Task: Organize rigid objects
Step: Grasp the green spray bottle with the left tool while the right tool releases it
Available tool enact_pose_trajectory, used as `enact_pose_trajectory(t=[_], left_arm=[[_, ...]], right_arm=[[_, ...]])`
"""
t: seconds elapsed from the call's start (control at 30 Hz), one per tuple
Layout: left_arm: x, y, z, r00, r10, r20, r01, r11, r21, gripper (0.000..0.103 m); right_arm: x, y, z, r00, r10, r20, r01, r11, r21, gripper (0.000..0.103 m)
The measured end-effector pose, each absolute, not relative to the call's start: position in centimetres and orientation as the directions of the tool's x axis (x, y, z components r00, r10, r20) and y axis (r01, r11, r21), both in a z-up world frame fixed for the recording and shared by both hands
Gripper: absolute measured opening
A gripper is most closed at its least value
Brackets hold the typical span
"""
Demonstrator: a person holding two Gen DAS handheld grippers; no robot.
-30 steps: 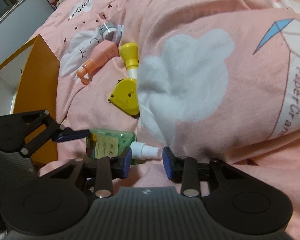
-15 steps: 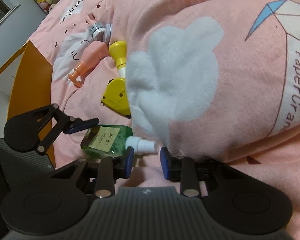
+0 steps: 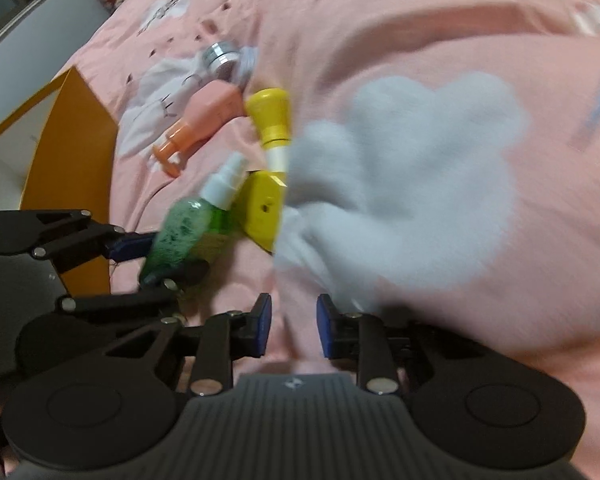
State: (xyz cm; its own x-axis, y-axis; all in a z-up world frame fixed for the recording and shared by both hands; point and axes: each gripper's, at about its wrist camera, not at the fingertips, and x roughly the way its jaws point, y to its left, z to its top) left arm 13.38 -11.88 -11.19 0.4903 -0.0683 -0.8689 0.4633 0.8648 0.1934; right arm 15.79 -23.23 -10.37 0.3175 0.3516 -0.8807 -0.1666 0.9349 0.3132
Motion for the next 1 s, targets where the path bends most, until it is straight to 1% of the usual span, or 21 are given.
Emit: enact_pose_trajectory(t=[0.03, 0.1, 0.13, 0.17, 0.2, 0.27, 0.37, 0.47, 0.5, 0.57, 0.63, 0.67, 0.7, 0.8, 1.0], left_arm=[[13.4, -11.8, -11.1, 0.481, -0.074, -0.874, 0.467, 0.865, 0.183, 0.041], [13.5, -11.8, -11.1, 0.457, -0.085, -0.885, 0.473, 0.866, 0.161, 0.056], [13.7, -11.8, -11.1, 0.438, -0.092, -0.895, 0.479, 0.866, 0.146, 0.059], [13.9, -11.9, -11.2, 0.419, -0.097, -0.903, 0.486, 0.864, 0.133, 0.064], [14.0, -12.1, -11.3, 0.404, -0.096, -0.910, 0.494, 0.860, 0.129, 0.067], [14.5, -12.5, -12.0, 0.377, -0.071, -0.924, 0.497, 0.857, 0.137, 0.070], [15.6, -12.9, -13.0, 0.316, -0.047, -0.948, 0.480, 0.870, 0.117, 0.071], [16.1, -13.2, -13.5, 0.307, -0.027, -0.951, 0.461, 0.879, 0.124, 0.071], [16.3, -13.3, -13.8, 0.303, -0.021, -0.953, 0.453, 0.883, 0.124, 0.070], [16.4, -13.3, -14.1, 0.295, -0.022, -0.955, 0.435, 0.893, 0.114, 0.065], [16.2, -13.3, -14.2, 0.305, -0.016, -0.952, 0.424, 0.898, 0.120, 0.056], [16.2, -13.1, -14.1, 0.313, -0.018, -0.950, 0.413, 0.903, 0.119, 0.042], [16.2, -12.9, -13.9, 0.316, -0.026, -0.948, 0.405, 0.908, 0.110, 0.038], [16.1, -12.0, -13.2, 0.324, -0.067, -0.944, 0.380, 0.923, 0.065, 0.034], [15.3, -9.8, -11.6, 0.363, -0.137, -0.922, 0.308, 0.951, -0.020, 0.033]], right_arm=[[16.1, -22.8, -10.6, 0.312, 0.360, -0.879, -0.179, 0.931, 0.318, 0.017], [16.7, -22.4, -10.9, 0.311, 0.365, -0.877, -0.185, 0.929, 0.320, 0.014], [16.8, -22.3, -10.9, 0.315, 0.358, -0.879, -0.177, 0.932, 0.316, 0.013], [16.9, -22.5, -11.0, 0.320, 0.353, -0.879, -0.165, 0.935, 0.315, 0.010], [16.9, -22.8, -11.0, 0.323, 0.356, -0.877, -0.150, 0.934, 0.324, 0.010], [16.8, -23.5, -10.9, 0.335, 0.362, -0.870, -0.121, 0.932, 0.341, 0.010], [16.7, -24.3, -10.8, 0.343, 0.369, -0.863, -0.091, 0.928, 0.361, 0.010], [16.6, -24.4, -11.0, 0.340, 0.369, -0.865, -0.086, 0.928, 0.363, 0.010], [16.7, -24.3, -11.0, 0.338, 0.367, -0.866, -0.089, 0.929, 0.359, 0.010], [16.7, -24.1, -11.1, 0.336, 0.367, -0.867, -0.090, 0.929, 0.358, 0.010], [16.7, -24.2, -11.1, 0.336, 0.369, -0.867, -0.089, 0.928, 0.361, 0.010], [16.7, -24.2, -11.1, 0.336, 0.369, -0.866, -0.088, 0.928, 0.362, 0.010], [16.7, -24.2, -11.1, 0.337, 0.369, -0.866, -0.088, 0.928, 0.361, 0.010], [16.6, -24.2, -11.1, 0.339, 0.368, -0.866, -0.091, 0.929, 0.359, 0.010], [16.5, -23.5, -10.3, 0.352, 0.360, -0.864, -0.120, 0.933, 0.339, 0.011]])
